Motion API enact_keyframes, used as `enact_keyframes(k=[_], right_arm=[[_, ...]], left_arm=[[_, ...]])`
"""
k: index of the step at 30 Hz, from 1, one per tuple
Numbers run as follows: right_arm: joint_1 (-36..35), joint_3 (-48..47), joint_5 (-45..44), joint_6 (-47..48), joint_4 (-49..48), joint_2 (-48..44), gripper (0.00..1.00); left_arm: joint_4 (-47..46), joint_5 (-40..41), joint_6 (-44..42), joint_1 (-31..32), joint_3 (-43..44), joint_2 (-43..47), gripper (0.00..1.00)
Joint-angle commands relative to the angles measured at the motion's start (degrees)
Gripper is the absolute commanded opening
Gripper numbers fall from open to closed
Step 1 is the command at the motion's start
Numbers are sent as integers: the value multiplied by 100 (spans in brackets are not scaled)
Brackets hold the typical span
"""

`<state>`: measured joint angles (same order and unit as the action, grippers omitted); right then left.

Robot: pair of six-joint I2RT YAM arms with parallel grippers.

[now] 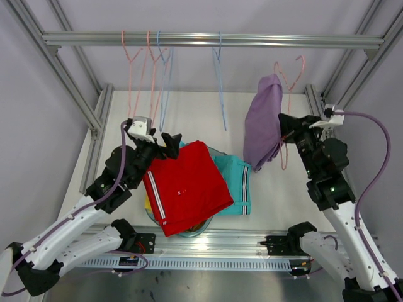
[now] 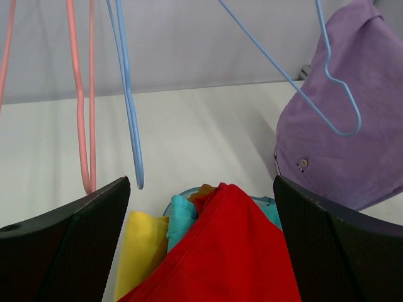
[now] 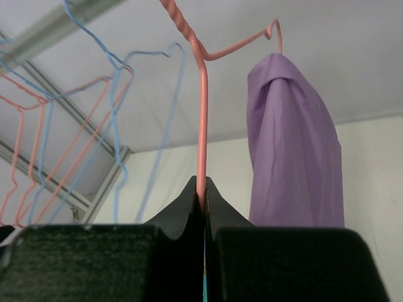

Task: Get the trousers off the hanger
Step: Pick up the hanger from the clothesline.

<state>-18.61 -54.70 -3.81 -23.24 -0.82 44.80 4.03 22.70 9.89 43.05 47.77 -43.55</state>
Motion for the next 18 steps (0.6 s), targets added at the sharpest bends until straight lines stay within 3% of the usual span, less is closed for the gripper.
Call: enact_keyframes(k=[1,7,11,18], right_arm=[[-99,397,-778,101,-569,-654,0],[-125,1214,-1148,-4,-375,-1244,0],[-134,1575,-1262,-154,-164,-1605,0],[-134,1857,-1464,-338,336,-2009,0]], left_arm=[[-78,-55,-136,133,189,-92,100],[-8,-406,-119,555,251,-215,100],[-42,-486,-320,1248,259,-434,99],[-297,31,-584,2040,391,-1224,100]])
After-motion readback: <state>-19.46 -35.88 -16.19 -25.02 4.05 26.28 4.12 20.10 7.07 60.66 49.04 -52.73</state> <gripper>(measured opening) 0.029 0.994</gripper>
